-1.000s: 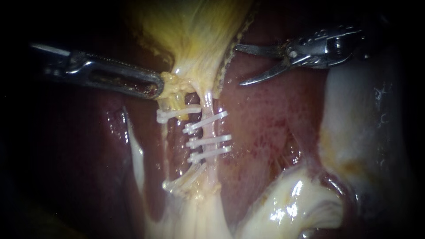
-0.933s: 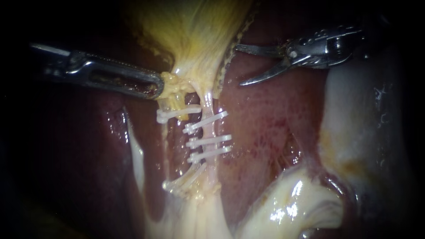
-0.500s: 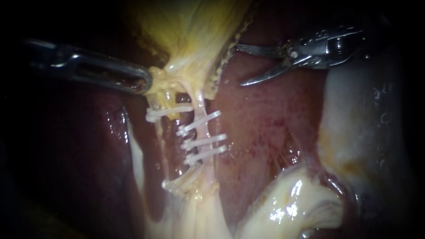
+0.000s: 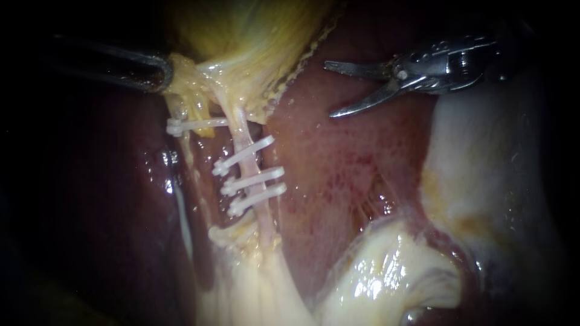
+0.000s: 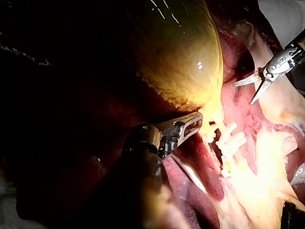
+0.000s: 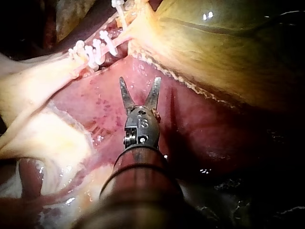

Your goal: Go to the cutting position right tube

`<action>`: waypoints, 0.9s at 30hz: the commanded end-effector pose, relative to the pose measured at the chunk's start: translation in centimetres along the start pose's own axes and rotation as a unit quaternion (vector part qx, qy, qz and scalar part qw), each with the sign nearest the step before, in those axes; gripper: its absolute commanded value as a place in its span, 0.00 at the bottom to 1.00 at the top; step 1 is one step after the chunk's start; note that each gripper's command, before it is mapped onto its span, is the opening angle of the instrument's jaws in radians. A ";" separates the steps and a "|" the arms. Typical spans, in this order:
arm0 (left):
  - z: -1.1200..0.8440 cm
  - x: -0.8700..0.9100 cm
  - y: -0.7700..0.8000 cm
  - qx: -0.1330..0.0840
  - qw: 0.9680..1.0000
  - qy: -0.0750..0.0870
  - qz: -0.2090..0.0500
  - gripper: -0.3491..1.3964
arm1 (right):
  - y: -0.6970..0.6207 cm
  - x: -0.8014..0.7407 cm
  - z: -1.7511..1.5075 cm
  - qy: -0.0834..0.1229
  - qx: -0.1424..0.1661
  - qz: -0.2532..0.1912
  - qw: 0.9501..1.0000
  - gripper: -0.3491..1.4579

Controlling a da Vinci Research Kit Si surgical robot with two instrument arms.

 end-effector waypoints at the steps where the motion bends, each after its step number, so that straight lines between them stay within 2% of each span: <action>1: 0.01 0.00 0.01 -0.001 1.000 0.000 0.000 0.00 | -0.01 0.01 0.00 0.002 0.009 0.000 1.000 0.97; 3: 0.01 0.00 0.00 -0.001 1.000 0.000 0.000 0.00 | -0.03 0.02 0.00 0.004 0.020 -0.001 1.000 0.97; 7: 0.02 0.02 0.00 -0.001 1.000 0.000 0.000 0.00 | -0.10 0.05 0.01 0.008 0.049 0.035 0.998 0.97; 12: 0.04 0.03 -0.01 -0.002 1.000 -0.001 0.001 0.00 | -0.24 0.05 0.08 -0.012 0.072 0.072 0.995 0.96; 16: 0.04 0.03 -0.02 -0.003 1.000 -0.001 0.000 0.00 | -0.37 -0.01 0.17 -0.023 0.096 0.113 0.989 0.95; 20: 0.04 0.04 -0.04 -0.003 1.000 -0.001 0.000 0.00 | -0.48 -0.07 0.30 -0.045 0.115 0.139 0.983 0.94; 27: 0.06 0.05 -0.04 -0.004 1.000 -0.002 0.000 0.00 | -0.64 -0.20 0.44 -0.073 0.143 0.195 0.968 0.92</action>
